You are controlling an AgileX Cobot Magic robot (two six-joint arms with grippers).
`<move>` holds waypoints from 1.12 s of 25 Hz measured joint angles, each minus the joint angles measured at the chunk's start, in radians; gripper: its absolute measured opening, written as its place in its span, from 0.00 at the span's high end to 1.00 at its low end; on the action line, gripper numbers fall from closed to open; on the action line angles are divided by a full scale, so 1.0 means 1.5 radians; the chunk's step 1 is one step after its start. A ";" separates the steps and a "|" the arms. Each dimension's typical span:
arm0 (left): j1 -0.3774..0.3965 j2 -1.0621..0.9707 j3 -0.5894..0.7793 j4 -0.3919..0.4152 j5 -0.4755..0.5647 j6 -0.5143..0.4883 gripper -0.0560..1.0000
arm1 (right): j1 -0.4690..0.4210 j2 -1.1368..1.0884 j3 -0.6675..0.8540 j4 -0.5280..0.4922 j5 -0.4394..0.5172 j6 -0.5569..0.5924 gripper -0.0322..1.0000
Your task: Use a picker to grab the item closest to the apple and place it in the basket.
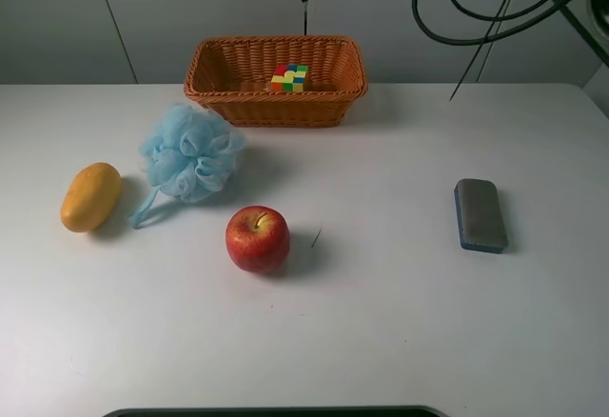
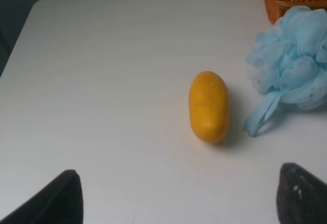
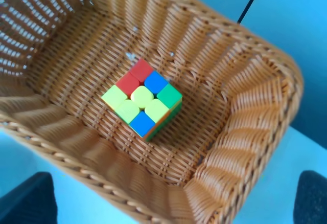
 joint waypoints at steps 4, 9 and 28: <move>0.000 0.000 0.000 0.000 0.000 0.000 0.26 | 0.000 -0.076 0.067 0.001 0.000 -0.001 0.29; 0.000 0.000 0.000 0.000 0.000 0.000 0.26 | 0.000 -0.214 0.232 0.011 0.000 -0.001 0.29; 0.000 0.000 0.000 0.000 0.000 0.000 0.26 | 0.000 -0.645 0.859 0.014 0.004 0.028 0.29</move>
